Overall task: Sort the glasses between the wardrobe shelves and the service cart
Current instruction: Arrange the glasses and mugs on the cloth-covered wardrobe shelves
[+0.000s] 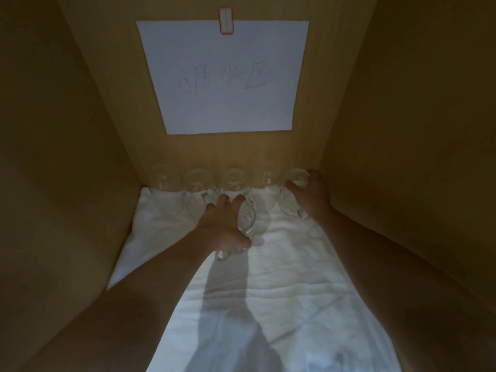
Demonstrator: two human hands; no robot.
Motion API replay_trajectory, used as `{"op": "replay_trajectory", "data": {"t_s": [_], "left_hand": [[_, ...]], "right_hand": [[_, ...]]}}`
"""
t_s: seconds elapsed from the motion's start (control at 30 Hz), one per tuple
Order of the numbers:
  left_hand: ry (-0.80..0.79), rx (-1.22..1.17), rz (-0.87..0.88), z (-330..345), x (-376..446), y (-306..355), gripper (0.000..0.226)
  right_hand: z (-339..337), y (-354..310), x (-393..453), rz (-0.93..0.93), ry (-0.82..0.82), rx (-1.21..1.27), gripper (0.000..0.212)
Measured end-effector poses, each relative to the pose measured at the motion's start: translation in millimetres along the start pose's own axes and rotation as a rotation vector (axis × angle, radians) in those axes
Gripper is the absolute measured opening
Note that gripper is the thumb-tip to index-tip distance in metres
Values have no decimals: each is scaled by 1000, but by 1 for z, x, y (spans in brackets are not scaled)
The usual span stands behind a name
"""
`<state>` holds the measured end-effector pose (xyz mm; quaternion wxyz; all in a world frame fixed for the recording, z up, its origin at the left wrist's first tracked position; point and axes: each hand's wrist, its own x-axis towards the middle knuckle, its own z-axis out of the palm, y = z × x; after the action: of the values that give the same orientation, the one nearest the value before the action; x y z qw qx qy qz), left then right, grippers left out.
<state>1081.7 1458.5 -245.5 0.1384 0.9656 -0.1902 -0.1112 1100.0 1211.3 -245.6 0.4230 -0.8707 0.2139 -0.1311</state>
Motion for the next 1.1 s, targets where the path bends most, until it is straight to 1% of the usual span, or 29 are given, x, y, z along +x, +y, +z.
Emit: {"op": "replay_trajectory", "data": {"t_s": [0.07, 0.1, 0.23, 0.3, 0.37, 0.43, 0.53, 0.6, 0.67, 0.7, 0.77, 0.83, 0.9, 0.93, 0.97, 1.0, 1.03, 1.1], "left_hand": [[-1, -2, -3, 1, 1, 0, 114], [-2, 2, -3, 1, 0, 0, 114], [-2, -9, -23, 1, 0, 1, 115], [16, 0, -40, 2, -2, 4, 115], [37, -5, -66, 4, -6, 7, 114], [46, -90, -92, 1, -11, 5, 113], [79, -261, -80, -16, -21, -8, 114], [151, -325, -74, -27, -30, -14, 115], [211, -398, -76, -36, -40, -13, 114], [231, -442, -70, -40, -44, -11, 113], [257, -537, -41, -46, -55, -7, 106], [269, -669, -36, -50, -66, -6, 93], [251, -823, -59, -51, -79, -8, 82], [235, -879, -73, -51, -85, -11, 80], [213, -917, -91, -50, -90, -15, 81], [187, -945, -109, -50, -95, -19, 86], [165, -960, -122, -50, -99, -24, 93], [148, -931, -124, -51, -108, -37, 110]], "right_hand": [[-3, -2, -9, 22, 27, -44, 87], [-4, -4, -17, 34, 75, -64, 86], [1, -4, -55, 19, 284, -51, 56], [8, -2, -76, 31, 288, -50, 42], [15, 3, -92, 53, 206, -41, 28], [20, 8, -101, 106, 34, 39, 23], [21, 2, -109, 312, -235, 270, 32], [24, -8, -115, 408, -328, 311, 40], [27, -18, -123, 430, -404, 321, 49], [29, -21, -128, 435, -458, 379, 53], [32, -27, -137, 464, -593, 584, 62], [36, -31, -145, 511, -693, 774, 72], [42, -36, -155, 530, -792, 923, 77], [44, -40, -160, 525, -879, 1042, 77], [46, -45, -166, 511, -964, 1178, 74], [47, -51, -171, 496, -1009, 1280, 70], [48, -57, -174, 474, -1017, 1327, 65], [50, -67, -177, 419, -969, 1276, 56]]}}
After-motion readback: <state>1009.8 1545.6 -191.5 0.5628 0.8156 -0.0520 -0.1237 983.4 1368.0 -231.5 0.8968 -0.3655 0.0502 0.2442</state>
